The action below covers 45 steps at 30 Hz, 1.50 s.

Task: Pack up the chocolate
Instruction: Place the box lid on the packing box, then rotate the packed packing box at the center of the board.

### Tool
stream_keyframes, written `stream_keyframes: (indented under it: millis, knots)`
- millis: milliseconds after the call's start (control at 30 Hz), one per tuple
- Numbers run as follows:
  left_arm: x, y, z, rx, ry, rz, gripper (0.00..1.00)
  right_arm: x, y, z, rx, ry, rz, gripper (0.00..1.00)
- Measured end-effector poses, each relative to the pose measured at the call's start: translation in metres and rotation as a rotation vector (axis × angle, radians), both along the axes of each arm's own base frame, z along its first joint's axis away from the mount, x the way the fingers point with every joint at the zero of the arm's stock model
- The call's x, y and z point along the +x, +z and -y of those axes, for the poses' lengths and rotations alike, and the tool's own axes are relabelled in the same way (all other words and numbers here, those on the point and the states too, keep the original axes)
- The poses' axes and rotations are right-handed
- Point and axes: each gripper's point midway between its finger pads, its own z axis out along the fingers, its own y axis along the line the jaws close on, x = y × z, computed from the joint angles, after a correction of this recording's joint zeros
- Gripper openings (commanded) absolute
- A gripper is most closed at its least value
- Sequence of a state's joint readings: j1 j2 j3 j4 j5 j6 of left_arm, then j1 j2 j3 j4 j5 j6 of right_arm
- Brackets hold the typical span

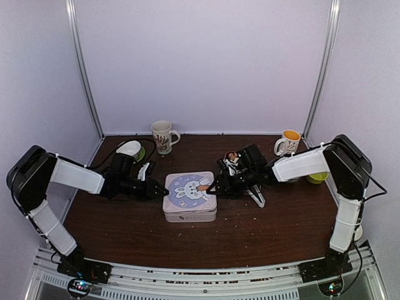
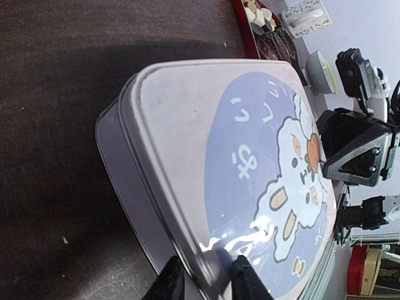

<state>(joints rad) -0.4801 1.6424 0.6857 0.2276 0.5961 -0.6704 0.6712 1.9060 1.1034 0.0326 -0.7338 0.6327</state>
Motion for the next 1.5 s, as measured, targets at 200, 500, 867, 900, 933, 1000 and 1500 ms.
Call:
stream_keyframes:
  millis: [200,500,867,900,933,1000,1500]
  knots:
    - [0.002,0.001,0.001,0.001,-0.004,0.003,0.28,-0.003,-0.004,0.002,0.033,-0.010,-0.010,0.46]
    - [0.005,0.002,0.003,0.014,-0.024,0.013,0.30,-0.017,-0.008,0.005,0.105,-0.017,-0.028,0.39]
    - [0.007,0.002,0.008,0.030,-0.068,0.025,0.31,-0.080,-0.008,0.002,0.172,0.045,-0.102,0.40]
    - [0.007,0.002,0.008,0.032,-0.071,0.025,0.31,-0.082,-0.008,0.002,0.176,0.047,-0.104,0.40]
    - [0.007,0.002,0.008,0.034,-0.074,0.024,0.31,-0.082,-0.008,0.002,0.180,0.048,-0.105,0.40]
    - [0.007,0.002,0.008,0.036,-0.077,0.024,0.31,-0.081,-0.007,0.002,0.187,0.048,-0.107,0.38]
    - [0.006,0.002,0.009,0.038,-0.089,0.030,0.31,-0.089,-0.009,0.004,0.212,0.065,-0.109,0.34]
